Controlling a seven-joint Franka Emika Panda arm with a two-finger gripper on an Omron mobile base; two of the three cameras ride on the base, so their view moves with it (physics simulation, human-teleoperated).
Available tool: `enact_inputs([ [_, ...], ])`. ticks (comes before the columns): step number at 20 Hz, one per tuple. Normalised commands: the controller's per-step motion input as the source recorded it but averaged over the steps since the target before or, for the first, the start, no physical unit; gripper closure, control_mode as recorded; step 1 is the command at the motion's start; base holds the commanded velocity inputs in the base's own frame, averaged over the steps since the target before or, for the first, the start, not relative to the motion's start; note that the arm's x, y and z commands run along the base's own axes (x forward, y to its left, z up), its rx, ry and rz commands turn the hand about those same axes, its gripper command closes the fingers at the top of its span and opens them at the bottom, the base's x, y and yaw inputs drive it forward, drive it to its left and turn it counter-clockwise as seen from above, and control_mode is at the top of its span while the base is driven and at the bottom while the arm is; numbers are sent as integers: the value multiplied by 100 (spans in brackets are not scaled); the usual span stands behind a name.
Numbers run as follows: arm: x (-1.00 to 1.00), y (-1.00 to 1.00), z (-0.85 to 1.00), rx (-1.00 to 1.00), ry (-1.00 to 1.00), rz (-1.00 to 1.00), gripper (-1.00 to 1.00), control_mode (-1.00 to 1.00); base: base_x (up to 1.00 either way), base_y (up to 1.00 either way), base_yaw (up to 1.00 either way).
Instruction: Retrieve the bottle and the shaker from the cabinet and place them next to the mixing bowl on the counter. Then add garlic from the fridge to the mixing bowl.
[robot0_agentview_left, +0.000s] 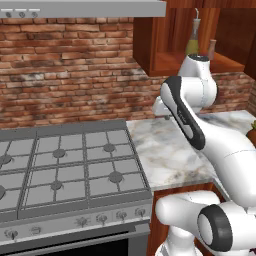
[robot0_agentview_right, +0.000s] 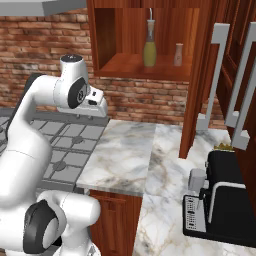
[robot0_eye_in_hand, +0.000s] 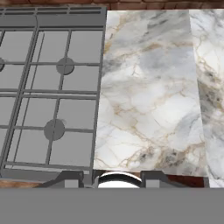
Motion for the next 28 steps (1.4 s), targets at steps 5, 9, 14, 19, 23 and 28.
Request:
enact_inputs([
  [5, -9, -13, 8, 0, -10, 0, -100, -100, 0, 0, 0],
  [9, -22, -28, 33, 0, -25, 0, -100, -100, 0, 0, 0],
  [14, -22, -18, 42, 0, -28, 0, -100, -100, 0, 0, 0],
  [19, -25, -18, 59, 0, -33, 0, -100, -100, 0, 0, 0],
  [23, -33, -20, 78, 0, -38, 0, -100, -100, 0, 0, 0],
  [28, -34, -27, 71, 0, -32, 0, -100, -100, 0, 0, 0],
])
